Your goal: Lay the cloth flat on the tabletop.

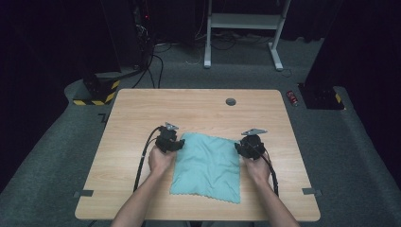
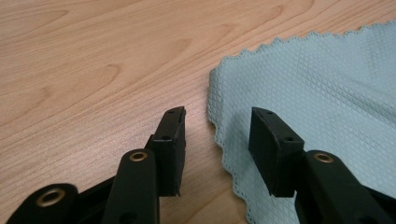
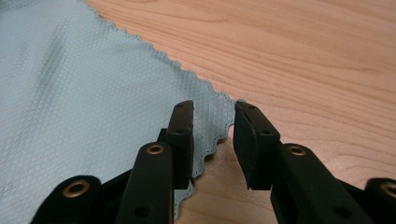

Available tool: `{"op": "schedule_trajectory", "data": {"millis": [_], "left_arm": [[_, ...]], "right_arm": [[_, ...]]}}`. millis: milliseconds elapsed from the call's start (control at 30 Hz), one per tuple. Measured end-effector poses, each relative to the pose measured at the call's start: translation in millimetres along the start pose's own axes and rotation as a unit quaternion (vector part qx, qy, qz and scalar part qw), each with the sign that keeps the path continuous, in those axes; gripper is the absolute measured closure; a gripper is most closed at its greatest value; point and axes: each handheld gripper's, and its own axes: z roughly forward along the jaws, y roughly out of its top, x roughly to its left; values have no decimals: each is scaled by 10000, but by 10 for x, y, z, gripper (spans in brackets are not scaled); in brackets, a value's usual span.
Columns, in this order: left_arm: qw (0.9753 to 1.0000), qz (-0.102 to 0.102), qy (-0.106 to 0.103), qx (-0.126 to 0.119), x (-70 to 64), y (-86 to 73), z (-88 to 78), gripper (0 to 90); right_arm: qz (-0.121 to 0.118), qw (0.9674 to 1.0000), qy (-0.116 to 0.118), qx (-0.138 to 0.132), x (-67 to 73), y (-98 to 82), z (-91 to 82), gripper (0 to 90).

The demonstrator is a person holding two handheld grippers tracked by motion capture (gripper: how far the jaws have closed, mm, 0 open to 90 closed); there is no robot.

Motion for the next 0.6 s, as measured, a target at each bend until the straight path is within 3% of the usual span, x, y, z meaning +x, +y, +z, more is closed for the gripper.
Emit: {"op": "schedule_trajectory", "data": {"millis": [100,233,367,533,567,600], "left_arm": [[10000,47,-4,-33,-4,-2,5,614],[9999,121,-18,-31,-15,5,12,687],[9993,320,-74,160,-40,71,33,738],[9994,147,-269,144,-5,96,61,865],[9994,192,-245,134,-11,97,56,889],[9991,385,-174,56,-31,99,32,893]], "right_arm": [[83,10000,21,-18,-14,1,30,708],[19,10000,7,24,18,4,99,740],[-18,9999,31,102,24,35,111,834],[-231,9994,26,271,32,95,124,894],[-308,9992,-5,265,37,101,121,896],[-332,9991,-28,245,44,102,116,898]]}}
